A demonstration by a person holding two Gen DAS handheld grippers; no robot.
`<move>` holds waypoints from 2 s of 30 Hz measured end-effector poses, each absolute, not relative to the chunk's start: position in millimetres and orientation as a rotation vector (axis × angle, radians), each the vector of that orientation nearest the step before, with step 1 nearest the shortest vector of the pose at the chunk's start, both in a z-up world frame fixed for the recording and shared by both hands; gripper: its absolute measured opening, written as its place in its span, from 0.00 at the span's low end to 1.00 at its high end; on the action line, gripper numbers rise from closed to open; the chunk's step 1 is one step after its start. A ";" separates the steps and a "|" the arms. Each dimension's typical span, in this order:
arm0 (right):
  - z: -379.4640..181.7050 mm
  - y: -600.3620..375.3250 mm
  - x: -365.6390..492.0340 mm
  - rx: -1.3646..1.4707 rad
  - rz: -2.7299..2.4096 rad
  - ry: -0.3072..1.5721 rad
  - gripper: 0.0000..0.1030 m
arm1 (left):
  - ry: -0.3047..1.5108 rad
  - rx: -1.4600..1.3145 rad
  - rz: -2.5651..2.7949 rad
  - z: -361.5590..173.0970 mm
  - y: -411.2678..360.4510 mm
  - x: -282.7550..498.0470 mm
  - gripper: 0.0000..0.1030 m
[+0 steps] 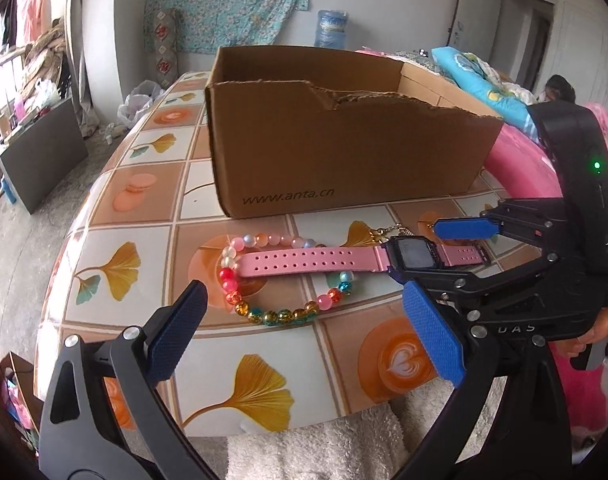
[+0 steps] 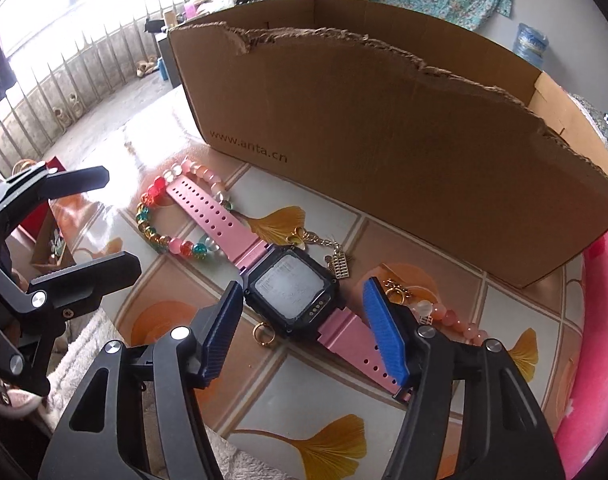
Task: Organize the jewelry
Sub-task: 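Lower the right gripper onto the pink watch strap and close it, then lift the pink-strapped watch with the right gripper toward the box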
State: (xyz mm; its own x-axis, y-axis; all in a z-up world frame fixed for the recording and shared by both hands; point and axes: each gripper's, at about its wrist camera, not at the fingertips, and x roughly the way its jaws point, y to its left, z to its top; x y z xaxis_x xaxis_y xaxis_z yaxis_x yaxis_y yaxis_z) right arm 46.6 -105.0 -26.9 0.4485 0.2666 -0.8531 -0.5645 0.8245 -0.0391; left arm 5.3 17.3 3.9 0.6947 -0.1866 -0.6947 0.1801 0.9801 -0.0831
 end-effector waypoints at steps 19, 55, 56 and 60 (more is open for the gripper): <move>-26.4 -143.0 110.9 -0.040 0.788 1.247 0.50 | 0.748 0.232 -0.262 -3.4 -26.3 13.3 0.56; -6.2 -188.8 70.2 -0.371 0.645 1.028 0.36 | 0.953 0.027 -0.360 -0.1 -34.1 82.6 0.03; -4.9 -188.1 68.8 -0.401 0.643 1.011 0.34 | 0.954 0.020 -0.358 -0.1 -32.8 83.3 0.03; 0.7 -195.3 72.6 -0.392 0.647 1.000 0.15 | 0.952 0.006 -0.349 -0.9 -31.6 86.7 0.03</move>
State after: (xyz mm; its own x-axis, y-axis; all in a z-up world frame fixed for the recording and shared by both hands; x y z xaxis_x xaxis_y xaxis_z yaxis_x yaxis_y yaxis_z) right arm 72.6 -195.3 0.7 0.3791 0.3187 -0.8687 -0.6620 0.7494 -0.0139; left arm 86.7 -31.6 -0.9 0.5281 -0.2897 -0.7982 0.2951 0.9440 -0.1473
